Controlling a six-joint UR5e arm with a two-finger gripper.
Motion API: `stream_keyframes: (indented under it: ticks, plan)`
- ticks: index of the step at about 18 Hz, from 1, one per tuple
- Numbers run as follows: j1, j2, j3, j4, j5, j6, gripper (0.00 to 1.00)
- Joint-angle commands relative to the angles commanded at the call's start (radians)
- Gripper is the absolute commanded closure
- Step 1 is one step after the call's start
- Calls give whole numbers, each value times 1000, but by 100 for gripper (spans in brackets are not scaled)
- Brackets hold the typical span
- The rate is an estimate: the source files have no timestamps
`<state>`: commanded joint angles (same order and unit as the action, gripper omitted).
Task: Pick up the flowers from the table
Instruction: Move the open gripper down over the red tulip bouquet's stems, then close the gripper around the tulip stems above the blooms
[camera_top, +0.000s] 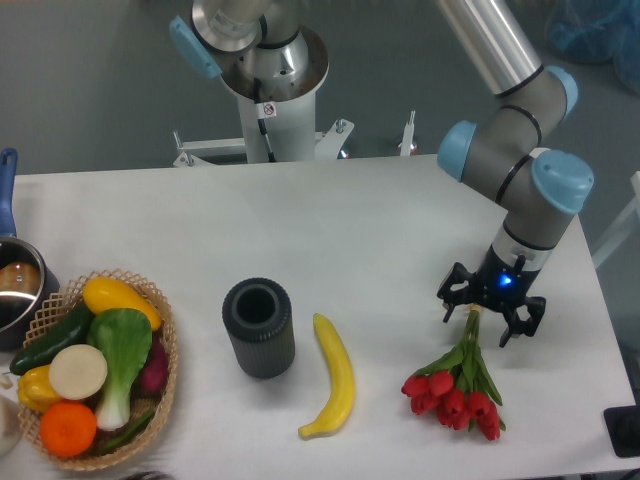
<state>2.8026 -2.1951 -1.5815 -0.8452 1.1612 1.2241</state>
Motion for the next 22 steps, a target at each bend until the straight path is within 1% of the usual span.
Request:
stream_keyframes:
  ticks: [2,7,17,22]
  plan:
    - [-12,-6,0,0,2,0,0]
    - [-14,-18,12,3,2,0,0]
    - [-21,-46,17,15,5,3,0]
    - [-21,-48,17,15,5,3,0]
